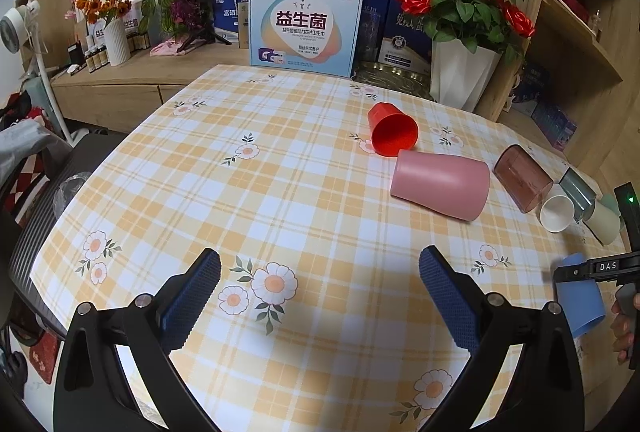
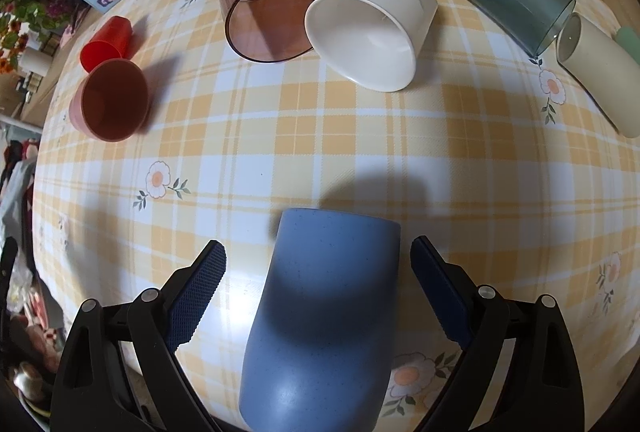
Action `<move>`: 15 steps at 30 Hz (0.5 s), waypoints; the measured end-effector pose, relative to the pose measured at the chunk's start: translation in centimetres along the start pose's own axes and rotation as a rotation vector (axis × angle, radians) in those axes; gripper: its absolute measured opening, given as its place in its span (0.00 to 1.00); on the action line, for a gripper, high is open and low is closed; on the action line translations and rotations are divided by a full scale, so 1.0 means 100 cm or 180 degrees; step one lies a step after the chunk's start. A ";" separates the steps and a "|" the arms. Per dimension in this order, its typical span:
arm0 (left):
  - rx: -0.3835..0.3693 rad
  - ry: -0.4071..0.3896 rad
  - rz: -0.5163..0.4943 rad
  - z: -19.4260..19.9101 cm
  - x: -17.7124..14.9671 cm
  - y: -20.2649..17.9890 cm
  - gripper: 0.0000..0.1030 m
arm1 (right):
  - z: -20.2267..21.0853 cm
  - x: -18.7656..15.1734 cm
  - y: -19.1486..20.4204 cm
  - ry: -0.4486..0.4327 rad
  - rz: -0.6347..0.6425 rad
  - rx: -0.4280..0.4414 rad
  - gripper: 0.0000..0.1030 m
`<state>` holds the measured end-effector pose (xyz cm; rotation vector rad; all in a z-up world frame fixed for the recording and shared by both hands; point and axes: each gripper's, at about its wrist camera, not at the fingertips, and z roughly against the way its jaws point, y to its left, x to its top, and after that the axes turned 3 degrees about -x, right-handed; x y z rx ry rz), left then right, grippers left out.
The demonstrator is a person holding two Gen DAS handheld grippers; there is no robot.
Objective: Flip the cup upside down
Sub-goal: 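Rotate the blue cup in the right tool so its base faces up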
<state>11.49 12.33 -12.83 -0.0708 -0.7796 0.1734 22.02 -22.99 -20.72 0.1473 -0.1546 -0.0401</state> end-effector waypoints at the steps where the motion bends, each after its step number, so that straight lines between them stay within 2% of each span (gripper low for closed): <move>1: 0.0008 -0.0005 0.0001 0.000 0.000 0.000 0.94 | -0.001 0.000 0.000 0.0016 0.0007 -0.0004 0.65; 3: 0.0025 -0.0011 0.0016 0.000 0.000 0.001 0.94 | -0.003 0.001 -0.002 0.0046 -0.0027 -0.0007 0.64; 6: 0.0036 -0.0012 0.0063 0.000 -0.001 0.005 0.94 | -0.004 -0.001 -0.002 0.0047 -0.0005 0.0003 0.56; 15: 0.0068 -0.0023 0.0116 0.002 0.000 0.009 0.94 | -0.003 -0.005 0.000 0.0022 0.0011 0.0019 0.55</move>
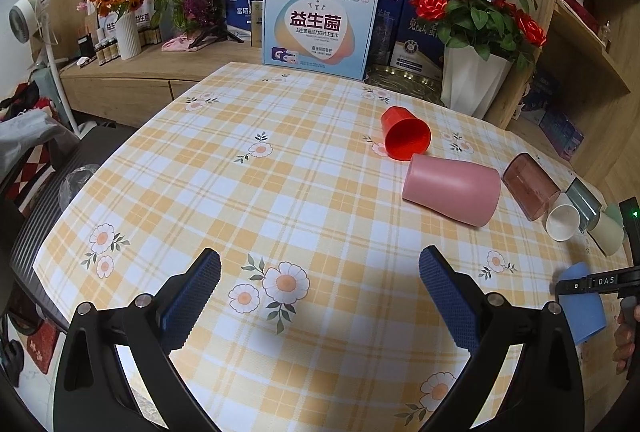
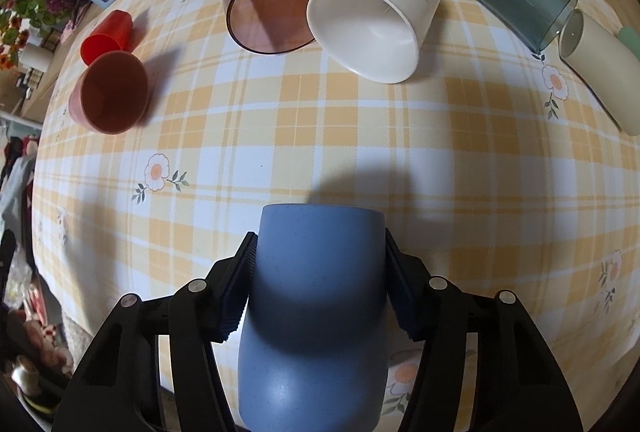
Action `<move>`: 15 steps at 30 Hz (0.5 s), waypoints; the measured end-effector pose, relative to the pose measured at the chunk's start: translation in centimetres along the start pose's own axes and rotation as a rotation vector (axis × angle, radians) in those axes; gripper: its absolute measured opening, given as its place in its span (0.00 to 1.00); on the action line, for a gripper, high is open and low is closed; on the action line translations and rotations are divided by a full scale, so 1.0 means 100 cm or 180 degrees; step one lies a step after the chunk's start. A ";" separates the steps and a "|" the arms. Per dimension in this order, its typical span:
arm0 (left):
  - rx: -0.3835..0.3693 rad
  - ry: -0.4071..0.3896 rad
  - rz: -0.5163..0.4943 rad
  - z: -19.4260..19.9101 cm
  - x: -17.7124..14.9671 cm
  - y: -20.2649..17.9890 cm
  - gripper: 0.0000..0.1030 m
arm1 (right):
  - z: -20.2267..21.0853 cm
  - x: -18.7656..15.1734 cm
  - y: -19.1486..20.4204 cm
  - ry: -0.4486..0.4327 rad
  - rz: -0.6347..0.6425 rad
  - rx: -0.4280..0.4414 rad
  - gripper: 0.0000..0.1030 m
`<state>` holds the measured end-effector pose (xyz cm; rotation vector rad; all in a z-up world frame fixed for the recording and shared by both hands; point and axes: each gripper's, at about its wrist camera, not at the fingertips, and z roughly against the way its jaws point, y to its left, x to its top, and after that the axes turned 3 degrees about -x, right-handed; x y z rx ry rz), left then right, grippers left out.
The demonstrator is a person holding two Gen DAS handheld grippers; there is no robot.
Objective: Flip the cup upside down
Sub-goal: 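Rotate the blue cup in the right tool so its base faces up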
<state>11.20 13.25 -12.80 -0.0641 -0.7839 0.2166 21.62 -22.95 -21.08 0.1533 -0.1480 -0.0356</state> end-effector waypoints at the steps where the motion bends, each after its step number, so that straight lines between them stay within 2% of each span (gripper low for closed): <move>1: 0.0001 0.0001 -0.0005 0.000 0.000 0.000 0.94 | 0.002 -0.002 -0.001 -0.0017 -0.0001 0.0011 0.55; 10: -0.0056 -0.0012 -0.0067 0.006 -0.001 -0.011 0.94 | 0.036 -0.034 -0.005 -0.0546 0.0263 -0.0098 0.55; 15: -0.0187 0.0023 -0.0050 0.009 0.000 -0.020 0.94 | 0.057 -0.062 -0.027 -0.0778 0.0141 -0.0012 0.55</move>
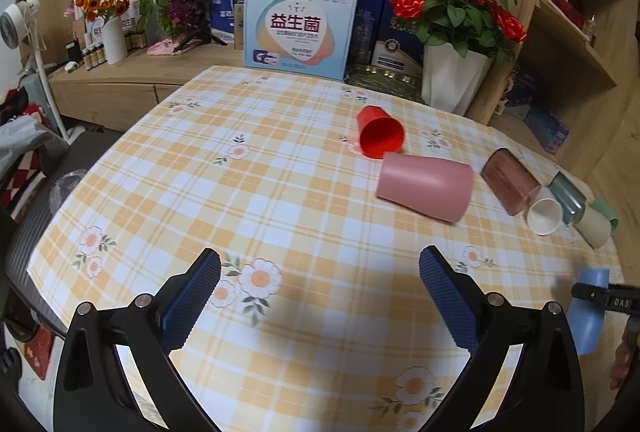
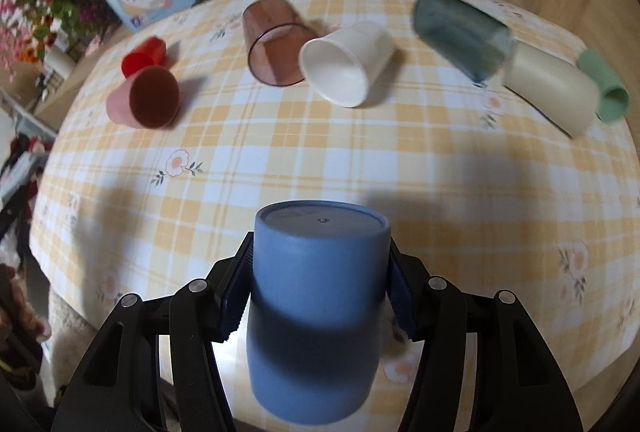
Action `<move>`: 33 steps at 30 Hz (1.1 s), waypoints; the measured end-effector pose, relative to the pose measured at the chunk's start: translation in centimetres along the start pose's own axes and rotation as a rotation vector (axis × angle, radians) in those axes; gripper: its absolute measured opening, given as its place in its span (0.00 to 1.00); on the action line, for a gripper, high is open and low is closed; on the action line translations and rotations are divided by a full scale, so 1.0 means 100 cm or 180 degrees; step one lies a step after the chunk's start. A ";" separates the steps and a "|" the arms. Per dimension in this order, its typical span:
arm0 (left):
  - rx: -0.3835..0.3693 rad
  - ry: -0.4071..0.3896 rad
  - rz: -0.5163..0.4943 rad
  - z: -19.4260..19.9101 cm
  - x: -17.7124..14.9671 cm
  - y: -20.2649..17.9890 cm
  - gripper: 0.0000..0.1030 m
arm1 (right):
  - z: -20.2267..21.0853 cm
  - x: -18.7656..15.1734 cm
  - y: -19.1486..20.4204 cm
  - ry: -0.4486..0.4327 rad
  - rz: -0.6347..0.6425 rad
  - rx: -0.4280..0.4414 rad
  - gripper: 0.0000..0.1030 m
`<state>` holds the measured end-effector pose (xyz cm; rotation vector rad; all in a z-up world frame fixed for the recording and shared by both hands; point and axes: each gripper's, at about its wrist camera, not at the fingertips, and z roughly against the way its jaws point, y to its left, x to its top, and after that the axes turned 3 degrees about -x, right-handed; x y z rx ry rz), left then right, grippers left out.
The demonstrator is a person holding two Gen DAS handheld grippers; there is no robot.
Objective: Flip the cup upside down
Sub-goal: 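Rotate the blue cup in the right tool so its base faces up, then lower the blue cup rim-down onto the table and open the right tool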
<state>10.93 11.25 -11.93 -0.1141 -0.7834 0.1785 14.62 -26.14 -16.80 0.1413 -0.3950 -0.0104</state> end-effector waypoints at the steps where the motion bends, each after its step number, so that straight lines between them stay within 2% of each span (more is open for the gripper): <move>1: -0.0028 0.0013 0.0015 -0.001 0.000 -0.001 0.94 | 0.006 -0.005 -0.006 -0.0040 -0.0058 0.0005 0.55; 5: -0.0105 0.0098 0.0029 -0.003 -0.002 -0.008 0.94 | 0.019 -0.016 -0.020 -0.0153 -0.0195 -0.0056 0.55; 10: -0.0110 0.0076 0.0001 0.001 -0.002 -0.014 0.94 | 0.029 -0.020 -0.026 -0.0265 -0.0239 -0.0139 0.55; 21: -0.0041 0.0038 0.0035 0.007 0.001 -0.012 0.94 | 0.015 0.006 -0.012 -0.0434 -0.0079 -0.0326 0.53; 27: -0.0048 0.0010 0.0026 0.009 0.003 -0.011 0.94 | 0.011 0.016 -0.001 -0.0548 0.0087 -0.0620 0.53; 33: -0.0053 0.0021 0.0001 0.008 0.004 -0.013 0.94 | 0.009 0.020 -0.001 -0.0532 0.0073 -0.0644 0.53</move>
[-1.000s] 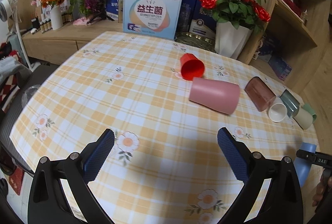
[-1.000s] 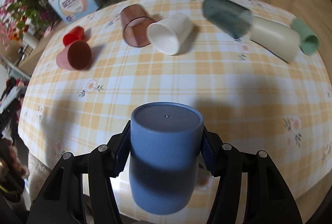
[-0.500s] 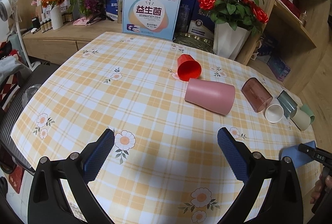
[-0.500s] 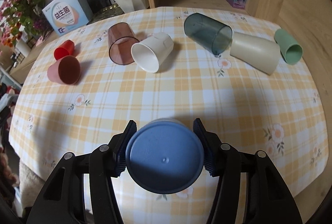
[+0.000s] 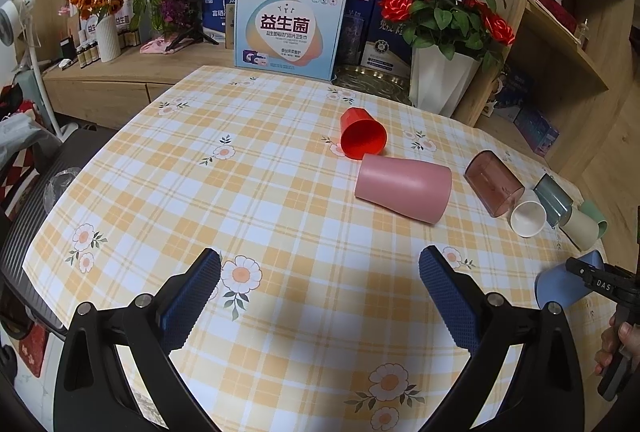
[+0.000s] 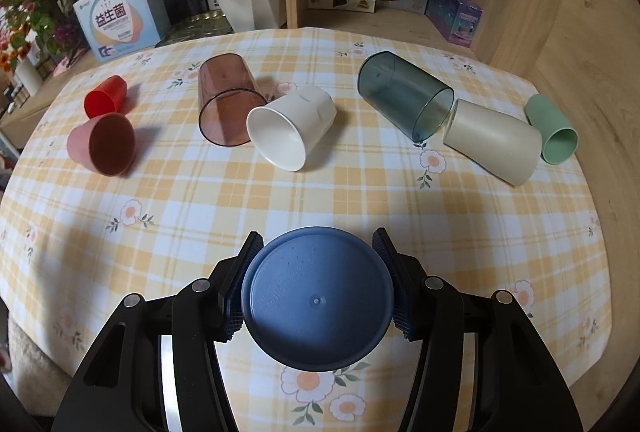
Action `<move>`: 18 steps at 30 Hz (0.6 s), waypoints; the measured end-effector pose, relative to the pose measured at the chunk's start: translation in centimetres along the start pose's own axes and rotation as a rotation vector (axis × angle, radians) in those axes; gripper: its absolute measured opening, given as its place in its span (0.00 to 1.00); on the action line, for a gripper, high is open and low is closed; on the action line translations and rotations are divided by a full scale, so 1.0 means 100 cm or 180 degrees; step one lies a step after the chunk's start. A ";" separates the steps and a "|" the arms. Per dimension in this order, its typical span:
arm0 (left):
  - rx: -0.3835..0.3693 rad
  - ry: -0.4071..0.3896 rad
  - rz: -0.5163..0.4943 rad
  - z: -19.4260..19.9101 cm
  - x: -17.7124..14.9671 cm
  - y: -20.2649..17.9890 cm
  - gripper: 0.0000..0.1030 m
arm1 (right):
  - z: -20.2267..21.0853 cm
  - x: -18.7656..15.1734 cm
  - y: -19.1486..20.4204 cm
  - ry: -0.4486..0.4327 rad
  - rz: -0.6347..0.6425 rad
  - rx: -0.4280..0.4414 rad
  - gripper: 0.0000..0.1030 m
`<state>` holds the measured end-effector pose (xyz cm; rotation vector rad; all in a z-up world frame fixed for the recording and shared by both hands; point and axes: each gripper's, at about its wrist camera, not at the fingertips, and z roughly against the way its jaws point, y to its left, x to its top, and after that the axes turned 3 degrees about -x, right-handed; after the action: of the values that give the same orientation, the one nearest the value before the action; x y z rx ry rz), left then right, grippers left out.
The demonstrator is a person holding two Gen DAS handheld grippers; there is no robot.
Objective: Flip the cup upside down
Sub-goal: 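Lower the blue cup rim-down onto the table and open the right tool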
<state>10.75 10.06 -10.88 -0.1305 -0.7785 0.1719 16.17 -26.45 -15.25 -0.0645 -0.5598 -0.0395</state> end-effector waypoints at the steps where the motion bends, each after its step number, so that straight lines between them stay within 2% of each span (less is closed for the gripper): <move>1: 0.0002 0.0006 -0.0004 0.000 0.000 -0.001 0.94 | 0.000 0.001 0.000 0.0004 -0.0007 0.0011 0.54; 6: -0.0027 -0.0003 -0.0030 0.005 0.003 -0.004 0.94 | 0.006 0.004 -0.002 -0.0020 -0.0051 0.0088 0.55; 10: -0.0055 -0.0044 -0.0079 0.012 0.007 -0.011 0.94 | 0.018 0.006 -0.004 -0.0082 -0.0064 0.0138 0.59; 18: -0.0203 -0.0205 -0.0284 0.040 0.020 -0.035 0.94 | 0.061 0.009 -0.009 -0.0338 -0.0108 0.0255 0.63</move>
<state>9.68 7.30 -6.01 -0.1509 -0.8527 0.0668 13.66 -26.95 -9.55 0.0211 -0.6682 -0.0468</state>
